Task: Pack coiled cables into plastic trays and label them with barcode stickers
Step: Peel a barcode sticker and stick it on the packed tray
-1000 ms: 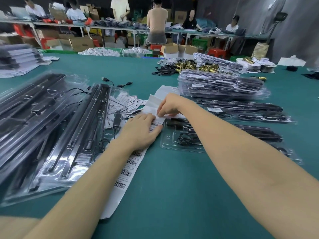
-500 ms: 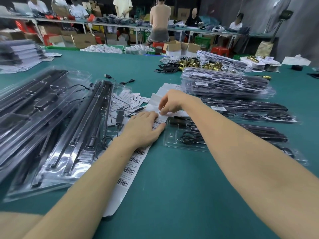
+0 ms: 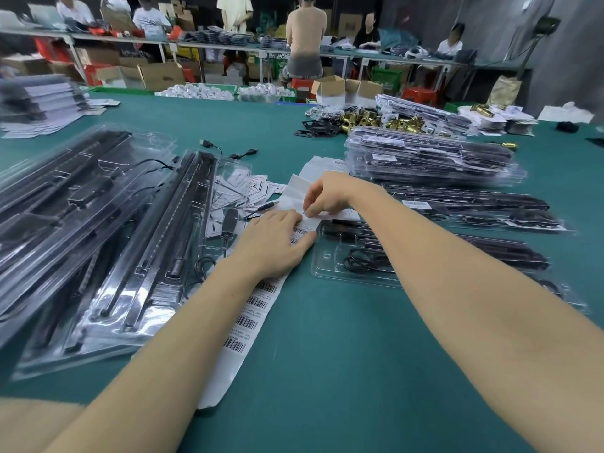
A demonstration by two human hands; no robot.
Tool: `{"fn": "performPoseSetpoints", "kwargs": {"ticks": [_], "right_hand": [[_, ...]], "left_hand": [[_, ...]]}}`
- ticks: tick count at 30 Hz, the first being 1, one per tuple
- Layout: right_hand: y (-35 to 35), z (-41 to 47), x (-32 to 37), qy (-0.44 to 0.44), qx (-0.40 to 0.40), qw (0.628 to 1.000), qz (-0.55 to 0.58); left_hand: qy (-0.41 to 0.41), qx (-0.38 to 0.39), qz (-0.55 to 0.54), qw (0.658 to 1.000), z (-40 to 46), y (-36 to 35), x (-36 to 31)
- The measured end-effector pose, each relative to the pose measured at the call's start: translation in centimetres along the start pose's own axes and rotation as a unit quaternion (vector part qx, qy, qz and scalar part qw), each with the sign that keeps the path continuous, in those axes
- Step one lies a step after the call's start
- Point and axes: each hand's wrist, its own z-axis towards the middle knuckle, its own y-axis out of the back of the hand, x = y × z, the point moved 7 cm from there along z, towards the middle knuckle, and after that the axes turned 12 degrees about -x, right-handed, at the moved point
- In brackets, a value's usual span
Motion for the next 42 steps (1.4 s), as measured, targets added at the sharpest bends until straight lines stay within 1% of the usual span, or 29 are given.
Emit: {"fn": "performPoseSetpoints", "kwargs": {"ticks": [2, 3, 5, 6, 7, 9, 10, 12, 14, 15, 17, 18, 20, 21, 22, 23, 24, 27, 29, 31, 32, 35, 37, 40, 42], "right_hand": [[-0.2, -0.1, -0.3, -0.005, -0.007, 1.0, 0.013], [-0.2, -0.2, -0.4, -0.005, -0.019, 1.0, 0.015], [-0.2, -0.5, -0.7, -0.006, -0.047, 0.999, 0.014], [-0.3, -0.8, -0.8, -0.008, -0.057, 0.998, 0.017], [-0.4, -1.1, -0.9, -0.011, -0.066, 0.997, 0.025], [-0.4, -1.8, -1.1, -0.028, -0.111, 0.991, 0.071], [-0.3, -2.2, -1.3, -0.044, -0.149, 0.981, 0.113], [-0.2, -3.0, -1.6, -0.075, -0.214, 0.952, 0.208], [-0.1, -3.8, -1.8, -0.097, -0.253, 0.907, 0.322], [0.1, -4.2, -2.0, -0.107, -0.263, 0.874, 0.395], [0.7, -4.7, -2.3, -0.117, -0.262, 0.791, 0.541], [1.2, -5.0, -2.4, -0.116, -0.254, 0.75, 0.6], [1.9, -5.5, -2.7, -0.108, -0.227, 0.67, 0.699], [2.2, -5.8, -2.8, -0.102, -0.21, 0.633, 0.738], [2.4, -6.1, -2.8, -0.095, -0.195, 0.607, 0.765], [2.6, -6.4, -2.7, -0.086, -0.185, 0.593, 0.779], [2.7, -6.8, -2.6, -0.077, -0.183, 0.59, 0.782], [3.1, -7.7, -2.4, -0.066, -0.199, 0.591, 0.779], [3.4, -8.0, -2.4, -0.069, -0.201, 0.579, 0.787], [3.5, -8.4, -2.5, -0.081, -0.2, 0.585, 0.781], [3.3, -8.5, -2.6, -0.093, -0.2, 0.6, 0.769], [2.5, -8.9, -3.5, -0.148, -0.185, 0.685, 0.689], [2.4, -9.1, -3.7, -0.147, -0.153, 0.72, 0.661], [2.6, -9.3, -3.2, -0.108, -0.099, 0.744, 0.652], [2.7, -9.4, -2.9, -0.093, -0.077, 0.74, 0.662]], "left_hand": [[0.008, 0.0, -0.018, 1.0, 0.0, 0.1, -0.1], [0.025, -0.011, -0.041, 0.999, 0.2, 0.5, 0.0], [0.082, -0.056, -0.083, 0.992, 0.6, 2.0, 0.8], [0.107, -0.075, -0.083, 0.988, 0.8, 2.7, 1.3], [0.125, -0.078, -0.065, 0.987, 0.9, 3.1, 1.8], [0.14, -0.044, -0.007, 0.989, 0.7, 3.3, 2.1], [0.137, -0.026, 0.018, 0.99, 0.6, 3.1, 2.0], [0.121, -0.015, 0.041, 0.992, 0.5, 2.7, 1.6], [0.131, -0.028, -0.006, 0.991, 0.5, 2.9, 1.6], [0.142, -0.048, -0.05, 0.987, 0.6, 3.2, 1.7], [0.165, -0.092, -0.135, 0.973, 1.0, 4.1, 2.1], [0.18, -0.102, -0.172, 0.963, 1.1, 4.4, 2.3], [0.229, -0.092, -0.269, 0.931, 1.1, 4.4, 2.7], [0.26, -0.077, -0.331, 0.904, 1.0, 4.2, 2.8], [0.289, -0.06, -0.383, 0.876, 0.8, 4.0, 2.7], [0.303, -0.046, -0.411, 0.859, 0.7, 4.0, 2.7], [0.299, -0.039, -0.422, 0.855, 0.8, 4.1, 2.5], [0.25, -0.038, -0.449, 0.857, 1.3, 4.5, 1.7], [0.223, -0.041, -0.454, 0.862, 1.6, 4.9, 1.2], [0.211, -0.044, -0.448, 0.868, 1.7, 4.9, 0.9], [0.214, -0.041, -0.456, 0.863, 1.6, 4.7, 0.8], [0.225, -0.057, -0.481, 0.845, 1.6, 4.7, 0.6], [0.227, -0.071, -0.509, 0.827, 1.8, 5.4, 0.6], [0.228, -0.036, -0.551, 0.802, 2.4, 6.2, -0.1], [0.244, 0.016, -0.557, 0.794, 2.6, 6.1, -0.6]]}}
